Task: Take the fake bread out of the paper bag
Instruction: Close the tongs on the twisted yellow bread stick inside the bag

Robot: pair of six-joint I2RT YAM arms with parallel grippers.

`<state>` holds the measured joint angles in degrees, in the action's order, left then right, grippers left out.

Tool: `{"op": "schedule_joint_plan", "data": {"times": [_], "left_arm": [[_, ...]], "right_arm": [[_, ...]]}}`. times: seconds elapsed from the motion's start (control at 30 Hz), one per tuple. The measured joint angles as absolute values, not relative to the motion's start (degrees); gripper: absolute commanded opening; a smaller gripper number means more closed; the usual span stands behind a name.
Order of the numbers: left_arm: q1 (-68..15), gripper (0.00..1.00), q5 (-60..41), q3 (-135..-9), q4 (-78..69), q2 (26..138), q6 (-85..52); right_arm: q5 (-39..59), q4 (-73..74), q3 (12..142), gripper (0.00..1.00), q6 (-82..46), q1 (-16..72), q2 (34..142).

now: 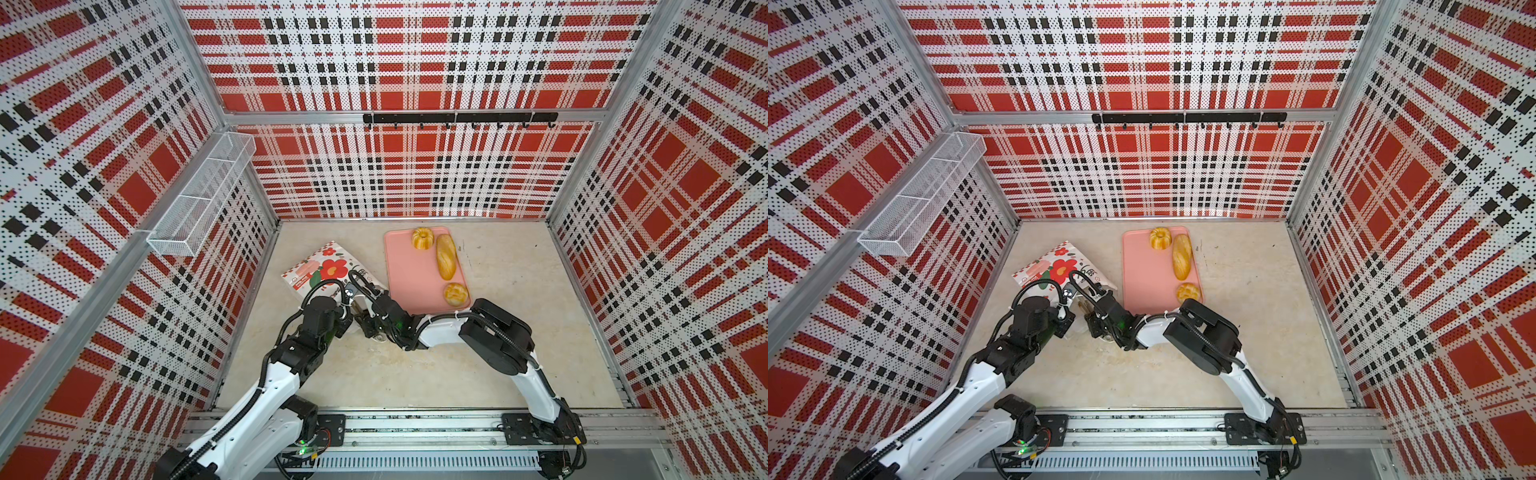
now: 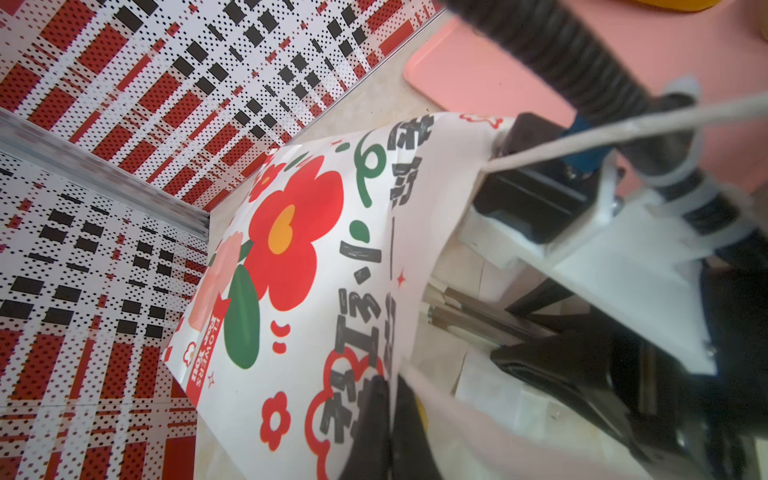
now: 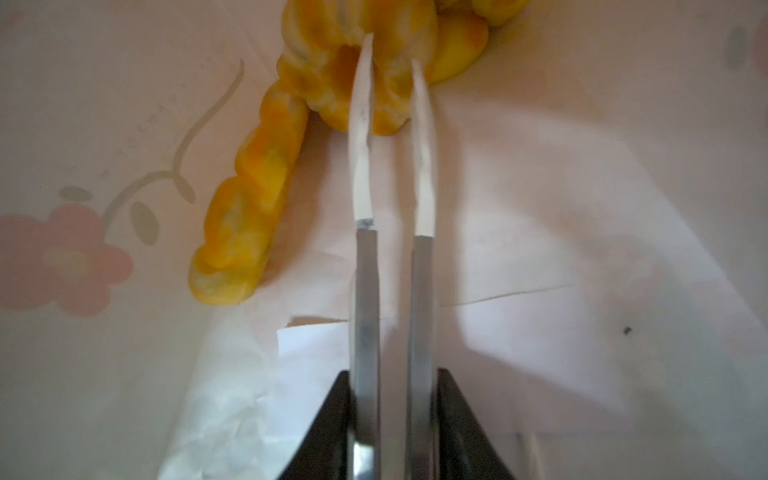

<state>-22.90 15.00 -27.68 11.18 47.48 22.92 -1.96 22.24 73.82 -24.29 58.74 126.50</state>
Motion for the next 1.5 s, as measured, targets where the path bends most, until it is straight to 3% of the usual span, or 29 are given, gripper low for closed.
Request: {"op": "schedule_joint_plan", "data": {"times": [0.43,0.7,1.17,1.5], "left_arm": [[-24.49,0.00,15.53,-27.68,9.85,47.57,22.90],[-24.53,0.00,15.77,-27.68,9.72,47.57,22.90],[-24.53,0.00,16.16,-27.68,9.74,47.24,22.79],[-24.64,0.00,16.16,-27.68,9.89,47.11,22.79]], "right_arm": [[2.17,14.68,73.54,0.00,-32.16,58.63,120.97],[3.62,9.74,73.08,0.00,-36.60,58.65,116.09],[8.73,10.50,66.65,0.22,-39.35,58.63,113.36],[16.82,11.25,60.66,0.40,-43.53,58.63,105.01]]}}
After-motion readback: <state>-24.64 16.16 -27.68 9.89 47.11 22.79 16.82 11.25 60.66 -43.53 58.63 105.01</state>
